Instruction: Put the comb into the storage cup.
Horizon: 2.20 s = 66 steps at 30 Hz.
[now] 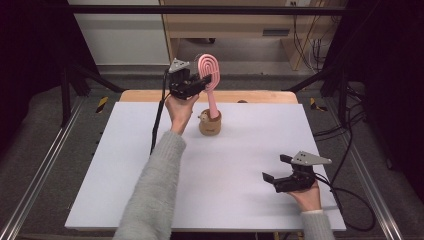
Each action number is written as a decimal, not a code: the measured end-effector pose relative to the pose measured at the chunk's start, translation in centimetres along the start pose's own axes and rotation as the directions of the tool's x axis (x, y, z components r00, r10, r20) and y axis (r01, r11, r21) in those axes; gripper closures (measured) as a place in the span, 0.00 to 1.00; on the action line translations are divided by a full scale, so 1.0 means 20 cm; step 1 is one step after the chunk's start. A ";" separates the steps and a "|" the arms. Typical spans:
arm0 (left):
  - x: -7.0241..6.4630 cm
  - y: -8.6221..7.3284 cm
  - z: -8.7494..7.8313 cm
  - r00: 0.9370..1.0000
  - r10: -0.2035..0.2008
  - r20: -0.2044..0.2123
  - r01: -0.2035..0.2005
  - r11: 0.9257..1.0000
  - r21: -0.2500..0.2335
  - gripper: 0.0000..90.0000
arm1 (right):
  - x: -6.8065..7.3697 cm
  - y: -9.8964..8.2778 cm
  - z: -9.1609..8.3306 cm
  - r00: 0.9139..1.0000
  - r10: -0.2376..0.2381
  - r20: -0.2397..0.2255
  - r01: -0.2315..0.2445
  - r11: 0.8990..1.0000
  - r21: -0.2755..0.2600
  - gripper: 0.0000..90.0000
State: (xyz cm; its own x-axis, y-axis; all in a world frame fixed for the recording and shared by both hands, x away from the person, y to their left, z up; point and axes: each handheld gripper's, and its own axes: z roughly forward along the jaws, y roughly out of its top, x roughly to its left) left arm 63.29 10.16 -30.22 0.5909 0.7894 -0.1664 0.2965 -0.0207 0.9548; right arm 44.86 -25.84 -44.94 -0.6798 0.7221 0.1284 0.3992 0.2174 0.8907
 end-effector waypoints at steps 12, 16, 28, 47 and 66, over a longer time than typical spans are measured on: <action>0.02 -0.04 0.05 1.000 0.000 -0.005 0.000 1.000 0.016 0.70 | 0.00 0.00 0.00 1.000 0.000 -0.002 0.000 1.000 0.003 0.00; 0.03 -0.05 0.08 1.000 -0.005 -0.006 0.005 1.000 0.020 0.70 | 0.00 0.00 0.00 1.000 0.001 -0.003 -0.001 1.000 0.004 0.00; 0.07 -0.13 0.11 1.000 -0.026 -0.016 0.026 0.999 0.040 0.70 | 0.00 0.00 0.00 1.000 -0.002 -0.002 0.002 1.000 0.008 0.00; 0.13 -0.26 0.13 0.997 -0.072 -0.019 0.073 0.996 0.050 0.70 | 0.00 0.00 0.00 1.000 -0.002 -0.005 0.002 1.000 0.008 0.00; 0.20 -0.35 0.10 0.989 -0.141 -0.035 0.143 0.989 0.033 0.70 | 0.00 0.00 0.01 1.000 -0.002 -0.005 0.002 1.000 0.010 0.00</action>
State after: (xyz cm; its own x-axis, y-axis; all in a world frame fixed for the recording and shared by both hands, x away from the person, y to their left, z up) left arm 65.15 12.19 -38.12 0.5164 0.8054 -0.2910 0.4026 0.0716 0.9126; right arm 44.92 -25.75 -45.04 -0.6836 0.7183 0.1293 0.4040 0.2249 0.8867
